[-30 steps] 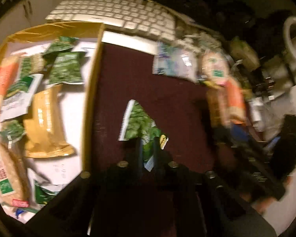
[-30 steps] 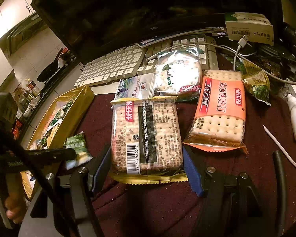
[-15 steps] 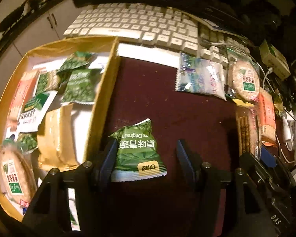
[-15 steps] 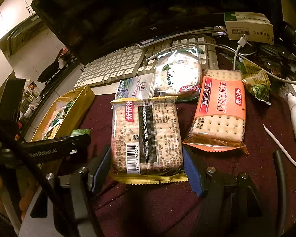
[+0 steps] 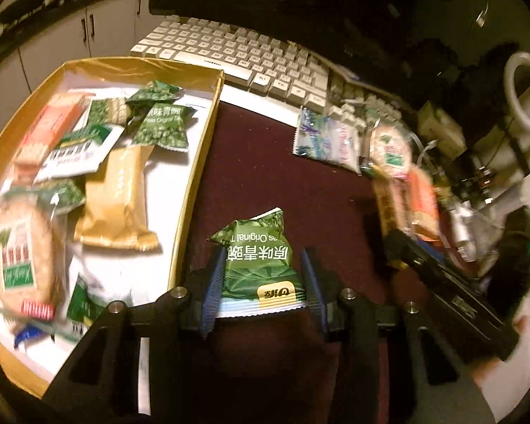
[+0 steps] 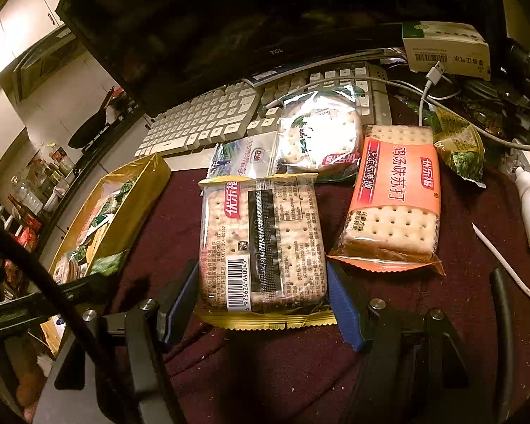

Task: Organize snacks
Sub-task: 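Carry the pea bag and the white cracker pack over the box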

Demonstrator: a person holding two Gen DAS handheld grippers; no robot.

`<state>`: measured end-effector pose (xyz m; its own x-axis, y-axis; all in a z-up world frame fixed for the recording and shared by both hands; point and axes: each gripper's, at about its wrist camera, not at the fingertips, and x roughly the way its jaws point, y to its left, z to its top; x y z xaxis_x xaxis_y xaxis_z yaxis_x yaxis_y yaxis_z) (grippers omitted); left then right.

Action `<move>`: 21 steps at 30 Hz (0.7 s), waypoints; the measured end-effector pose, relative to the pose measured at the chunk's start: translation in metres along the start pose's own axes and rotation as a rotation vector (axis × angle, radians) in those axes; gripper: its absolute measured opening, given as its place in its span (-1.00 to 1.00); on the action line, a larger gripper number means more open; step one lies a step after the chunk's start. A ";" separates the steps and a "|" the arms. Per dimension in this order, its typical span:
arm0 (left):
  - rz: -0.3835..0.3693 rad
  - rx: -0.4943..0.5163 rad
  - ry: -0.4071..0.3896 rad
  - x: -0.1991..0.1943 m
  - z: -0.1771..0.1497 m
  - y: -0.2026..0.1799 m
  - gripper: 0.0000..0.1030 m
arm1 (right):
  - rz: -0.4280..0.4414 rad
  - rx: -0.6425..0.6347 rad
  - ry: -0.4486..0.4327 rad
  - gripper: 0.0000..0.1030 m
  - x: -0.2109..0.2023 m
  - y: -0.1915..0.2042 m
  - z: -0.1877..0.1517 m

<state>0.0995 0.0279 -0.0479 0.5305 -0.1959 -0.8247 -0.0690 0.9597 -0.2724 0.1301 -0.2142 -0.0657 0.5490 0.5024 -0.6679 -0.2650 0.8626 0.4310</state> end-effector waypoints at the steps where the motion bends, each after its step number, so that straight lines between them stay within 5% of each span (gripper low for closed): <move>1: -0.012 -0.004 -0.006 -0.006 -0.003 0.000 -0.14 | 0.005 -0.004 -0.006 0.34 -0.001 0.001 0.000; 10: -0.070 -0.075 -0.117 -0.067 -0.010 0.032 -0.14 | 0.070 -0.052 -0.029 0.33 -0.003 0.010 -0.001; 16: -0.039 -0.182 -0.198 -0.103 -0.013 0.090 -0.14 | 0.059 -0.085 -0.026 0.33 -0.003 0.019 -0.001; 21: 0.014 -0.261 -0.242 -0.121 -0.019 0.137 -0.14 | 0.151 -0.103 -0.007 0.33 -0.002 0.057 0.002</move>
<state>0.0094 0.1796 0.0054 0.7109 -0.0999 -0.6961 -0.2746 0.8718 -0.4056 0.1153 -0.1659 -0.0386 0.5017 0.6269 -0.5960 -0.4246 0.7788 0.4618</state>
